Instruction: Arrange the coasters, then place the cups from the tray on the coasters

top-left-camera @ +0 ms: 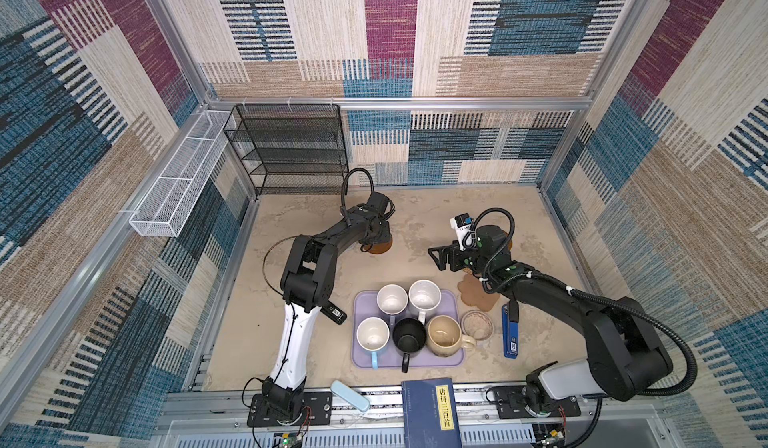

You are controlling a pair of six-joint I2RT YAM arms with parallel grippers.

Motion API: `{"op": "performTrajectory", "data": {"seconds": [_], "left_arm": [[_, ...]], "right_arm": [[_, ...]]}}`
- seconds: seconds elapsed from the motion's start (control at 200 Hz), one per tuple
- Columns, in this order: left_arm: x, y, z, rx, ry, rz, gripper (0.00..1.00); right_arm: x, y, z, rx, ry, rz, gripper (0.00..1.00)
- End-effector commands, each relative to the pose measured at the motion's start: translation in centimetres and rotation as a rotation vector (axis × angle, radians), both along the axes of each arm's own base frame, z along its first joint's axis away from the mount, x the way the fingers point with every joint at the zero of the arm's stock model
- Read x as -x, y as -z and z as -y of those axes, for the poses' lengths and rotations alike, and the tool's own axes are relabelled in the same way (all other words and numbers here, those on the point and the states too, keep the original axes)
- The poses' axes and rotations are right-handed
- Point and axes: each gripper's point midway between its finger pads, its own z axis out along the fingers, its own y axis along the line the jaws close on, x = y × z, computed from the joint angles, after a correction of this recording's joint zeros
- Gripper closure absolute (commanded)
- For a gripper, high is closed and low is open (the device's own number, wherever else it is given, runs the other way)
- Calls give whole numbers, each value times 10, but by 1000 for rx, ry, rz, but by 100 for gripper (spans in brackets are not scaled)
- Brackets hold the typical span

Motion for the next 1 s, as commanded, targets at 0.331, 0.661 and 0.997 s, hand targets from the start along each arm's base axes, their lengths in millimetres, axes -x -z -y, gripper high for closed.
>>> {"op": "performTrajectory", "data": {"seconds": [0.331,0.661,0.997], "left_arm": [[30,-125,10,240,71,208,1],[119,-162,14,456,150,273,1],[159,-162,51,646,270,256,1]], "right_arm": [[-6,-42,14,-57,108,118,0],[-9,-39,50,-24,301,60,0],[-26,22,105,59,443,-128,7]]}}
